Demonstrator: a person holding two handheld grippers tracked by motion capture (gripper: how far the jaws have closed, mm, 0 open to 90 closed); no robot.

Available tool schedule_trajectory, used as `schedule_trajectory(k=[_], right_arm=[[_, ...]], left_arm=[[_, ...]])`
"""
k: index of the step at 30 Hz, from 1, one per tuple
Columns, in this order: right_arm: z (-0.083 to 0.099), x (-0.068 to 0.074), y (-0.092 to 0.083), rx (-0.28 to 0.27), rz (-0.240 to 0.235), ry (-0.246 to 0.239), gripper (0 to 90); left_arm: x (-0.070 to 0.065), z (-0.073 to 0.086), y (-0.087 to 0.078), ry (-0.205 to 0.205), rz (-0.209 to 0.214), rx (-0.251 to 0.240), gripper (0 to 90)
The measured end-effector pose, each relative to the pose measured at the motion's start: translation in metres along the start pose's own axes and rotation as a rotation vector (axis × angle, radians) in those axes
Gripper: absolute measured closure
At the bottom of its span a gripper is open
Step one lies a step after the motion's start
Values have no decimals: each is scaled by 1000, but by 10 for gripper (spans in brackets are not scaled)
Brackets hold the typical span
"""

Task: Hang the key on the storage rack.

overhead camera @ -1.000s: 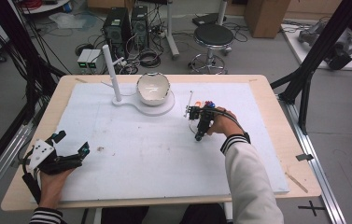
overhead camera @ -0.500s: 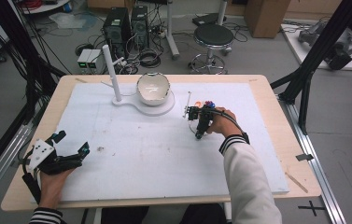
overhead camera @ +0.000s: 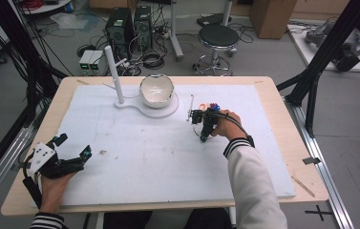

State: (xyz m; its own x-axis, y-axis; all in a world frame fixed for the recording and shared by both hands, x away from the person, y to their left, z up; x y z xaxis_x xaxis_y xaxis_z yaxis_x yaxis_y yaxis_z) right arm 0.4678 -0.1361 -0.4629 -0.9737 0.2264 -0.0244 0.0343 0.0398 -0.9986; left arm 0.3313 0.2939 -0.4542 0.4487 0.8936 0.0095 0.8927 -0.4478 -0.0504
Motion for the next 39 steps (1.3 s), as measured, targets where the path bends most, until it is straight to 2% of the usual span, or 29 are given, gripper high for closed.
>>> schedule_trajectory(k=[13, 14, 17, 19, 23, 25, 28, 29, 31, 33, 35, 39], right_arm=[[-1, 2, 1, 14, 3, -13, 808], [-1, 1, 1, 23, 13, -24, 830], [-1, 2, 1, 29, 13, 13, 851], [-1, 3, 1, 26, 11, 14, 854], [-1, 1, 1, 32, 35, -25, 858], [-1, 2, 0, 35, 32, -14, 859], [-1, 4, -3, 13, 25, 15, 861], [-1, 2, -5, 1, 30, 4, 861], [-1, 3, -10, -27, 27, 29, 861], [1, 1, -16, -46, 36, 26, 873], [2, 1, -22, -85, 40, 44, 875], [7, 1, -37, -161, 61, 51, 879]], left_arm=[[0, 0, 0, -2, -2, -2, 17], [0, 0, 0, -4, -2, -3, 17], [0, 0, 0, -4, -2, -4, 17], [0, 0, 0, -4, -3, -4, 17], [0, 0, 0, -1, -3, -1, 17], [0, 0, 0, -3, -3, -4, 17], [0, 0, 0, 0, -2, -1, 17], [0, 0, 0, -1, -2, -2, 17], [0, 0, 0, -5, -5, -3, 17], [1, 0, 0, -5, -6, -1, 17], [1, 0, 0, -6, -9, -1, 17], [2, 0, 0, -20, -13, 1, 17]])
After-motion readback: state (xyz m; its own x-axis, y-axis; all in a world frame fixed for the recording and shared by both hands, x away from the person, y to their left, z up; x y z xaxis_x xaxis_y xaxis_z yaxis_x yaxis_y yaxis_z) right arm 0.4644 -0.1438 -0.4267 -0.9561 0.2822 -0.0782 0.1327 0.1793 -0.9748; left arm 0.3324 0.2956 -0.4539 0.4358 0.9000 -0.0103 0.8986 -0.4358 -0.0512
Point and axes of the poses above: each handheld gripper's, and its own axes: y roughly forward along the jaws, z roughly out of its underside, x roughly to its left, the point moved 6 cm from there along y, roughly forward along the jaws, and after that the axes turned 2 degrees about z, right-handed, at the moved point
